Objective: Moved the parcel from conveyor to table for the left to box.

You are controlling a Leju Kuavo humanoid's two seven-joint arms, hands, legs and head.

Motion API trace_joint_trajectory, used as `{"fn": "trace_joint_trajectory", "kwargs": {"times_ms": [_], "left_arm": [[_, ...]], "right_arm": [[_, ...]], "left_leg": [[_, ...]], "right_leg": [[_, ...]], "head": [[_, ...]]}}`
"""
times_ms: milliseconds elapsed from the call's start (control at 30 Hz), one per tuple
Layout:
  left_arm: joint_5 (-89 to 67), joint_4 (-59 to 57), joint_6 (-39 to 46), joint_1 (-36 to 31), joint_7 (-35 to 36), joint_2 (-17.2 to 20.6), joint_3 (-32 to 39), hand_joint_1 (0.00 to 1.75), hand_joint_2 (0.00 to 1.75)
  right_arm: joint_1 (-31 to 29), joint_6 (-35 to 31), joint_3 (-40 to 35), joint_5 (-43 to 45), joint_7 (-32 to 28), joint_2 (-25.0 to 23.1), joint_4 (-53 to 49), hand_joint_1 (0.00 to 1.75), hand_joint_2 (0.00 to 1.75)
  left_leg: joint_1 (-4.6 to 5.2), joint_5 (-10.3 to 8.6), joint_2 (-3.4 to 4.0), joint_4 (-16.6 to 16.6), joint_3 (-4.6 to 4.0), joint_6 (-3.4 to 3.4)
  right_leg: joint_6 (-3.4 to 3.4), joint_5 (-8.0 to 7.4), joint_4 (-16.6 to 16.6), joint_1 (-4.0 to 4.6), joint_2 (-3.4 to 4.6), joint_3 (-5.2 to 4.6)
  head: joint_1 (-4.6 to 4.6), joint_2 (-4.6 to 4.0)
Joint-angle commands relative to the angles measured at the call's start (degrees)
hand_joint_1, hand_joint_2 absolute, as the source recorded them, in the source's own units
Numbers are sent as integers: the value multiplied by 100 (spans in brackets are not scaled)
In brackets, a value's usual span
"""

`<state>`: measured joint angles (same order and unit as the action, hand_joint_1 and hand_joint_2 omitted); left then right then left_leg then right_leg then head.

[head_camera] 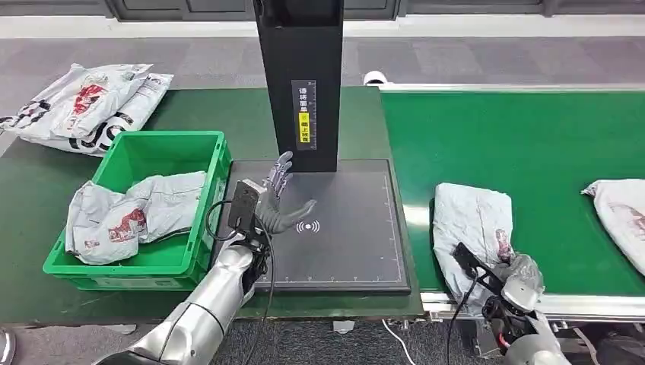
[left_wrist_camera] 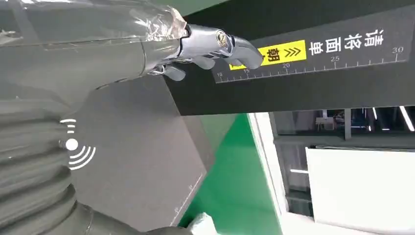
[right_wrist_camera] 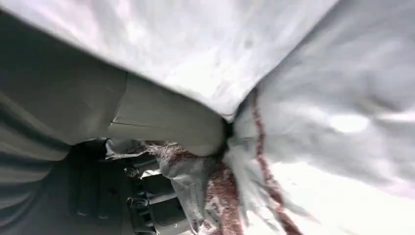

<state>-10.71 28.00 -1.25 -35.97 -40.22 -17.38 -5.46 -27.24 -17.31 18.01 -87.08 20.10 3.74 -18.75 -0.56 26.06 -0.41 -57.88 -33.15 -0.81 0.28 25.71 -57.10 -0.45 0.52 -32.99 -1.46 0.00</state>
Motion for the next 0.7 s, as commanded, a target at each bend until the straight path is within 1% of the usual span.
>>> {"fn": "trace_joint_trajectory", "kwargs": {"times_ms": [33, 133, 167, 200, 233, 267, 300, 333, 400, 433, 467, 500, 533, 567, 600, 633, 667, 700], "left_arm": [[-5, -131, 154, 16, 22, 293, -394, 0, 175], [-5, -131, 154, 16, 22, 293, -394, 0, 175], [-6, -138, 155, 11, 22, 287, -394, 0, 175], [-57, -183, 267, -5, 22, 286, -393, 0, 175], [-111, -186, 436, 3, 22, 288, -375, 0, 175], [-185, -229, 629, -4, 22, 303, -371, 0, 175], [-260, -295, 839, -32, 22, 307, -348, 0, 175], [-252, -344, 901, -54, 22, 301, -288, 0, 175], [-293, -748, 1269, -264, 22, 296, -23, 0, 175], [-268, -845, 1364, -338, 142, 302, 105, 0, 175], [-251, -898, 1546, -386, 257, 312, 240, 0, 175], [-194, -933, 1462, -418, 336, 321, 344, 0, 175], [-176, -938, 1433, -430, 332, 340, 419, 0, 175], [-228, -970, 1454, -451, 334, 336, 473, 0, 175], [-260, -975, 1405, -465, 295, 320, 504, 0, 175], [-288, -981, 1399, -475, 280, 303, 514, 0, 175], [-328, -985, 1399, -499, 290, 257, 515, 0, 175], [-387, -986, 1392, -518, 294, 209, 519, 0, 175]], "right_arm": [[-461, -1779, 330, 90, -1004, -412, 176, 175, 175], [-461, -1779, 330, 90, -1004, -412, 176, 175, 175], [-436, -1798, 333, 91, -1008, -406, 176, 175, 175], [-407, -2143, 369, 180, -1294, -440, 76, 175, 175], [-242, -2269, 646, 542, -2117, -636, -750, 175, 175], [-193, -2269, 913, 741, -2616, -819, -1281, 175, 175], [-181, -2269, 1116, 878, -3053, -1000, -1741, 175, 175], [-147, -2269, 1352, 1120, -3561, -1156, -2122, 175, 175], [-264, -2269, 1894, 1896, -4961, -1548, -2837, 175, 175], [-345, -2269, 1920, 2268, -5327, -1595, -2820, 175, 175], [-379, -2269, 1858, 2512, -5577, -1629, -2952, 175, 175], [-392, -2269, 1684, 2646, -5611, -1640, -2923, 175, 175], [-373, -2269, 1491, 2905, -5779, -1670, -3019, 175, 175], [-304, -2269, 1144, 2979, -5672, -1750, -3143, 175, 175], [-176, -2269, 901, 2790, -5480, -1923, -3441, 175, 175], [-140, -2269, 772, 2834, -5494, -1966, -3393, 175, 175], [25, -2269, 445, 2593, -5304, -2023, -3570, 175, 175], [297, -2269, 50, 2684, -5284, -2124, -3826, 175, 175]], "left_leg": [[8, -4, 48, 12, -8, -2], [9, -10, 39, 13, -32, -10], [7, -12, 21, 10, -34, -13], [8, -15, 10, 10, -36, -12], [7, -16, 2, 6, -39, -9], [8, -20, 1, 11, -43, -10], [8, -19, -1, 7, -53, -10], [10, -17, 16, 9, -54, -10], [13, -14, 32, 5, -60, -11], [14, -17, 21, 1, -70, -12], [11, -16, 29, 1, -71, -14], [9, -19, 11, -2, -79, -14], [6, -19, 10, -1, -78, -15], [7, -19, 13, 0, -75, -15], [6, -23, -9, -2, -83, -13], [5, -23, -7, -1, -81, -14], [6, -22, -8, 2, -78, -14], [2, -23, -22, -1, -82, -13]], "right_leg": [[-5, -13, 0, -7, 39, -28], [-13, -16, -11, -9, 30, -58], [-12, -11, -11, -8, 18, -57], [-11, -8, -11, -8, 5, -55], [-9, -4, -13, -7, -3, -52], [-10, -8, -8, -8, -5, -56], [-9, -8, -13, -10, -3, -64], [-10, -11, -13, -11, 12, -70], [-11, -11, -25, -18, 27, -83], [-11, -9, -32, -25, 20, -94], [-14, -10, -33, -23, 25, -98], [-13, -8, -35, -22, 10, -103], [-14, -8, -33, -20, 7, -101], [-16, -8, -33, -19, 10, -100], [-13, -6, -33, -18, -6, -100], [-14, -7, -32, -17, -6, -98], [-15, -6, -32, -18, -6, -96], [-11, -5, -30, -14, -16, -92]], "head": [[0, 0], [-2, -2], [-2, 0], [0, -2], [0, 0], [0, 0], [0, -2], [0, 0], [0, -2], [0, 0], [0, -2], [0, 0], [0, 0], [0, 0], [-2, 0], [-2, 0], [0, 0], [0, 0]]}}
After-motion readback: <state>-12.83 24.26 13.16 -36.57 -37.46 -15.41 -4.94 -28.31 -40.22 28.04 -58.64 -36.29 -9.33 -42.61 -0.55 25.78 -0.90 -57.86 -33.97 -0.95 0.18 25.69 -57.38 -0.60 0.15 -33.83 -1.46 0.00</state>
